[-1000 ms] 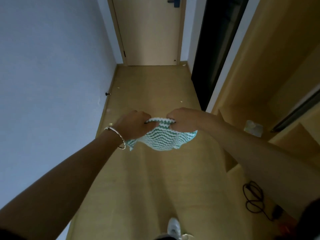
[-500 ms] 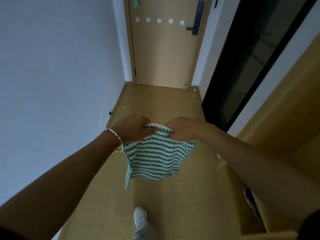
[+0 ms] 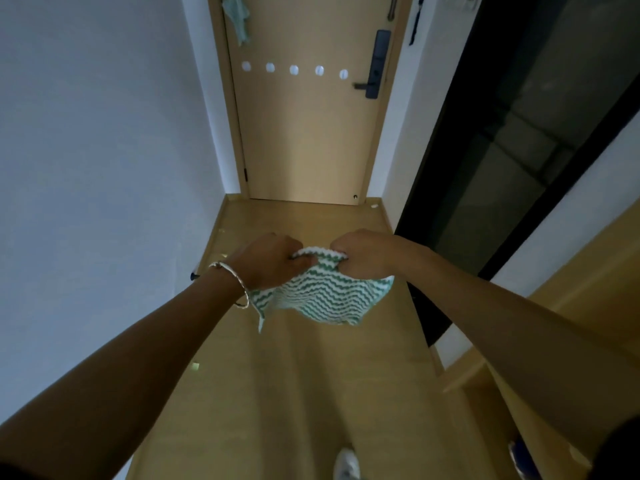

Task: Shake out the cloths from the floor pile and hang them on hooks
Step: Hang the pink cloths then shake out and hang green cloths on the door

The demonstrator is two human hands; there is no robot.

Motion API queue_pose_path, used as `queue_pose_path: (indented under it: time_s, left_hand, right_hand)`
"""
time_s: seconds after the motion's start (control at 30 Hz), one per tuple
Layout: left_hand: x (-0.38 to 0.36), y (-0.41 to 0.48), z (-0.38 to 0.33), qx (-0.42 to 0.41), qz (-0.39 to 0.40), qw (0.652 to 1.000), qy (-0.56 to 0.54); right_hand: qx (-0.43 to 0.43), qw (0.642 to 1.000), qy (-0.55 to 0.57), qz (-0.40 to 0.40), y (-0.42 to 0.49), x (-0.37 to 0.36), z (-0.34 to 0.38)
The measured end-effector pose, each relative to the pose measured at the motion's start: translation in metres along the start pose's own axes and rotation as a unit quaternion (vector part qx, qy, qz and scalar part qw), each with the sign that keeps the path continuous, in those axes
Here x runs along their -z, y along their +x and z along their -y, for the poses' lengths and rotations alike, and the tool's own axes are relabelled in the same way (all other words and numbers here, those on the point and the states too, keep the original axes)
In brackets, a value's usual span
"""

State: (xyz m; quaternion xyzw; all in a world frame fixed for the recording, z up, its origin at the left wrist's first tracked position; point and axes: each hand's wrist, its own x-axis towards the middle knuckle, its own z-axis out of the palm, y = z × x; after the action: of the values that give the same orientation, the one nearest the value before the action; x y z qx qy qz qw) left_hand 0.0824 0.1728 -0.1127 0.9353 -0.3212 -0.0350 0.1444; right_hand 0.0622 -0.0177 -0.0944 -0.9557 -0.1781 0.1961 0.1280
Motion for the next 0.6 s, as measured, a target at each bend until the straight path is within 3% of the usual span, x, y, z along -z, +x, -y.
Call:
queue_pose_path:
  time_s: [0.27, 0.6]
  left_hand:
    - [0.013, 0.129, 0.06, 0.052, 0.024, 0.998, 0.031]
    - [0.038, 0.29, 0.098, 0.072, 0.015, 0.995, 0.063]
  right_hand:
    - [0.022, 0.999, 0.025, 0.015, 0.121, 0.051, -0.075]
    - [0.055, 0.998, 0.01, -0.031, 0.229, 0.146, -0.184]
